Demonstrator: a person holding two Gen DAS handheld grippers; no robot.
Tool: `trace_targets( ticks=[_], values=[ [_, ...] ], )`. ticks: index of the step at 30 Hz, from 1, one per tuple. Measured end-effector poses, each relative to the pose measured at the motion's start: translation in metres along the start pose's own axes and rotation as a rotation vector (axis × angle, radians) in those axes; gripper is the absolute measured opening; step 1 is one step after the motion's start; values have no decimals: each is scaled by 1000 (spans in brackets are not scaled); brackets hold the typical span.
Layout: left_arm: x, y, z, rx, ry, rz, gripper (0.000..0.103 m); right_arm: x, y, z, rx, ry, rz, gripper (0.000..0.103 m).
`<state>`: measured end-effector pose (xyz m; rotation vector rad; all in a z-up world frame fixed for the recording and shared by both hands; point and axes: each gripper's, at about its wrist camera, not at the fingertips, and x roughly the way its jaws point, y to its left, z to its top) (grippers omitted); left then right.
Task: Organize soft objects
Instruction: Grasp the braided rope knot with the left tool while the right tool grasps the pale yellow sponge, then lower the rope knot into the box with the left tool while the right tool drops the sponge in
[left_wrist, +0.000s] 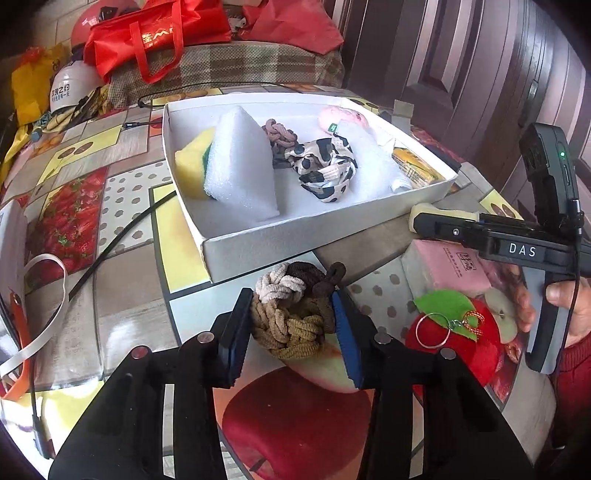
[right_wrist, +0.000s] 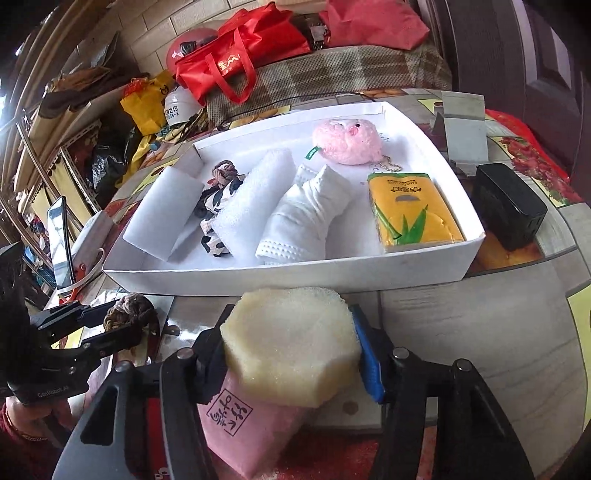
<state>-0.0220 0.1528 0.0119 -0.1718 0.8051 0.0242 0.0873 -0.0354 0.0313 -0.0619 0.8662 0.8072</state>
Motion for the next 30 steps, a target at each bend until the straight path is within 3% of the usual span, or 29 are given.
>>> trace_targets(
  ticks=[4, 10, 14, 20, 25, 30],
  values=[
    [-14, -3, -3, 11, -61, 13, 35, -14, -7, -5, 22, -40, 17, 58],
    [-46, -15, -1, 54, -210, 37, 34, -56, -16, -9, 33, -214, 13, 58],
    [-64, -8, 17, 24, -313, 54, 34, -70, -25, 3, 68, -323, -20, 58],
    [-64, 5, 70, -45, -403, 42, 34, -67, -32, 36, 114, -388, -22, 58],
    [-44, 7, 116, -112, -442, 10, 34, -59, -25, 65, 103, -426, -8, 58],
    [-6, 13, 136, -194, -391, -38, 34, -34, -21, 88, 133, -391, 13, 58]
  ],
)
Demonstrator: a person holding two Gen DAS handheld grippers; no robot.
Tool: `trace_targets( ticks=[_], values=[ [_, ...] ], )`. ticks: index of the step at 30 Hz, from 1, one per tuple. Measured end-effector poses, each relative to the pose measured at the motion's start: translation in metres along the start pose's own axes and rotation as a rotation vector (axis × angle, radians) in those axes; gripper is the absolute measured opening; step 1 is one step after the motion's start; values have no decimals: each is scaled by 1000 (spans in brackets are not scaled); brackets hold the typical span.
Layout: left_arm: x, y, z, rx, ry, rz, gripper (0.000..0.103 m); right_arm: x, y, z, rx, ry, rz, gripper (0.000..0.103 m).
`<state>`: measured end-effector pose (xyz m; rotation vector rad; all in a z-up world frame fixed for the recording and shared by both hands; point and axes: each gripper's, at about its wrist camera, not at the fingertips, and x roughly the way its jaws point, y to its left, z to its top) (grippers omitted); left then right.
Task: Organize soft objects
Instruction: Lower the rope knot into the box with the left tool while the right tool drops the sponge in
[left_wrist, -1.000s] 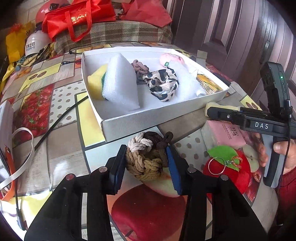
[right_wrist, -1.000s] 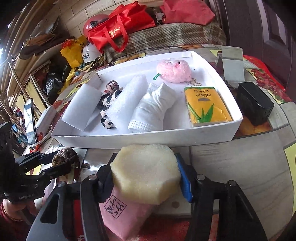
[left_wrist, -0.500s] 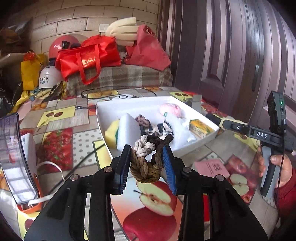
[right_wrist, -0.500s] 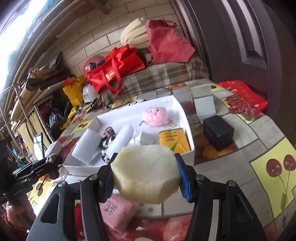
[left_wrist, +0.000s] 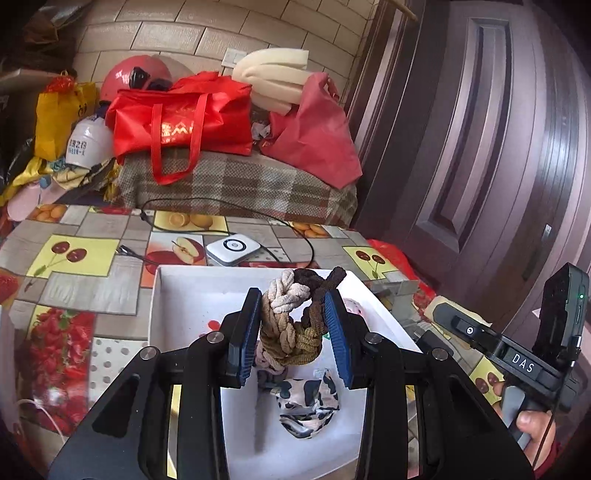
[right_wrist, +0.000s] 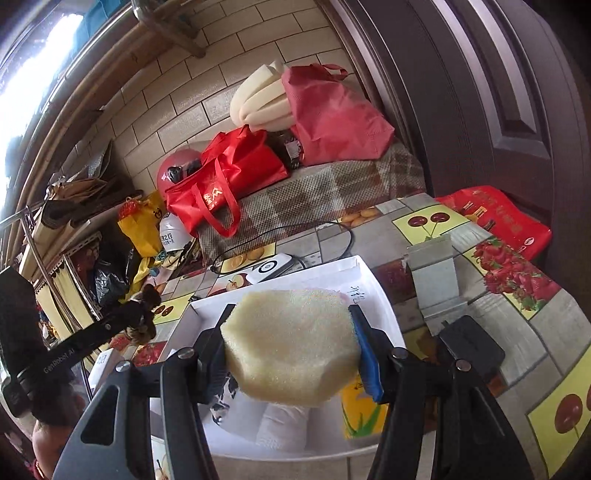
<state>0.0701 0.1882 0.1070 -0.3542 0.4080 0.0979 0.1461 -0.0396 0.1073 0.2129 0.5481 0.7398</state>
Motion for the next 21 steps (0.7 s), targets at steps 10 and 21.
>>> trace_targets(
  ticks=[10, 21],
  values=[
    [25, 19, -13, -73, 82, -42, 42, 52, -6, -13, 36, 143, -17, 67],
    [-8, 20, 4, -72, -4, 20, 103, 13, -4, 2, 63, -32, -27, 103]
  ],
)
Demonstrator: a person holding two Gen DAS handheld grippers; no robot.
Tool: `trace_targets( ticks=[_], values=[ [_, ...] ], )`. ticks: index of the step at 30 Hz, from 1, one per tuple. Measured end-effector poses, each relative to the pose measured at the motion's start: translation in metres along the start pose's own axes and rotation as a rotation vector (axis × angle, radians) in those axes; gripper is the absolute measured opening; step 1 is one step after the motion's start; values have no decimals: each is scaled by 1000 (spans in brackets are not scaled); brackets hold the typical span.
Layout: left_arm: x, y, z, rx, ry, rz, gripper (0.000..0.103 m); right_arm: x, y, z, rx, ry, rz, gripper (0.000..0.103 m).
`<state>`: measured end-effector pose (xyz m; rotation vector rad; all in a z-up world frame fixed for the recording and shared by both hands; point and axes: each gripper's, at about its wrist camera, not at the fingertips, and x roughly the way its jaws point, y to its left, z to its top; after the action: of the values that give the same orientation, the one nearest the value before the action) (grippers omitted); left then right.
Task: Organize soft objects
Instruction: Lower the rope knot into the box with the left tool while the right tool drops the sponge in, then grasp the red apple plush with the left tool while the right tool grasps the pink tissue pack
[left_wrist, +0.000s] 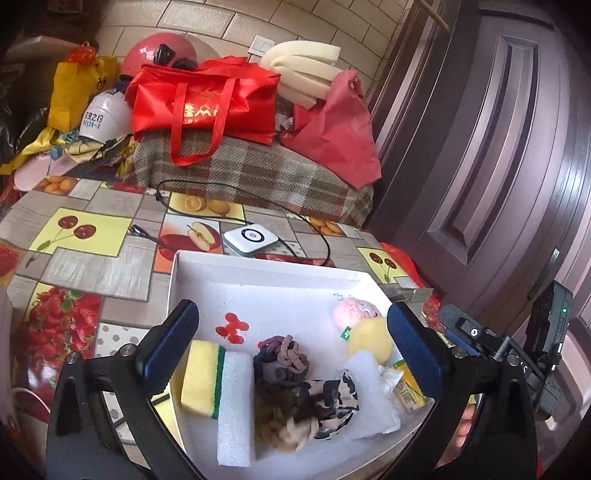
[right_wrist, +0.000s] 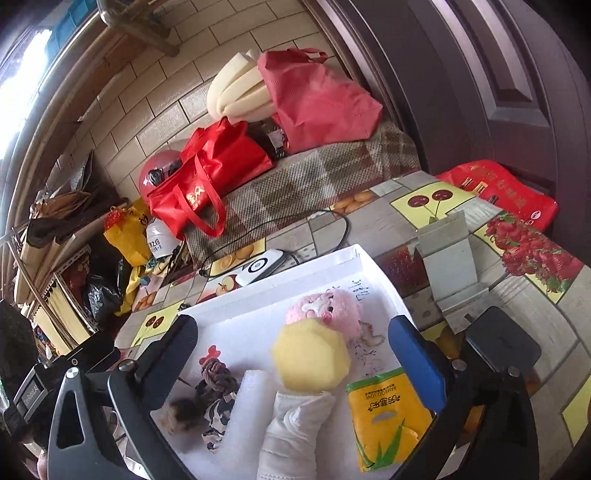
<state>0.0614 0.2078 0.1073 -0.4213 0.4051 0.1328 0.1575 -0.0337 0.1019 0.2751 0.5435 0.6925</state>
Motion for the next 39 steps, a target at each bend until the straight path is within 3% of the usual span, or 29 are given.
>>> trace_targets(
  ticks=[5, 10, 17, 23, 27, 30, 32, 36, 38, 39],
  values=[
    [-31, -13, 5, 94, -29, -34, 103, -31, -4, -2, -8, -41, 43, 103],
    [-66, -29, -16, 244, 14, -117, 103, -53, -13, -22, -112, 69, 79, 103],
    [-83, -39, -99, 289, 316, -326, 103, -68, -11, -71, -353, 287, 153, 103],
    [-72, -74, -154, 453, 458, -326, 102, -58, 8, -97, -449, 408, 266, 98],
    [-63, -80, -165, 473, 494, -308, 101, -50, 10, -102, -457, 457, 271, 82],
    [-56, -80, -168, 480, 506, -280, 88, -43, 15, -109, -480, 499, 273, 80],
    [-50, -77, -169, 489, 520, -264, 70, -39, 22, -112, -504, 515, 276, 80],
    [-48, -72, -170, 484, 523, -254, 65, -32, 34, -120, -559, 542, 265, 79],
    [-49, -69, -170, 485, 518, -257, 62, -31, 37, -122, -582, 546, 255, 73],
    [-50, -68, -169, 485, 514, -260, 61, -33, 37, -122, -588, 540, 262, 57]
  ],
)
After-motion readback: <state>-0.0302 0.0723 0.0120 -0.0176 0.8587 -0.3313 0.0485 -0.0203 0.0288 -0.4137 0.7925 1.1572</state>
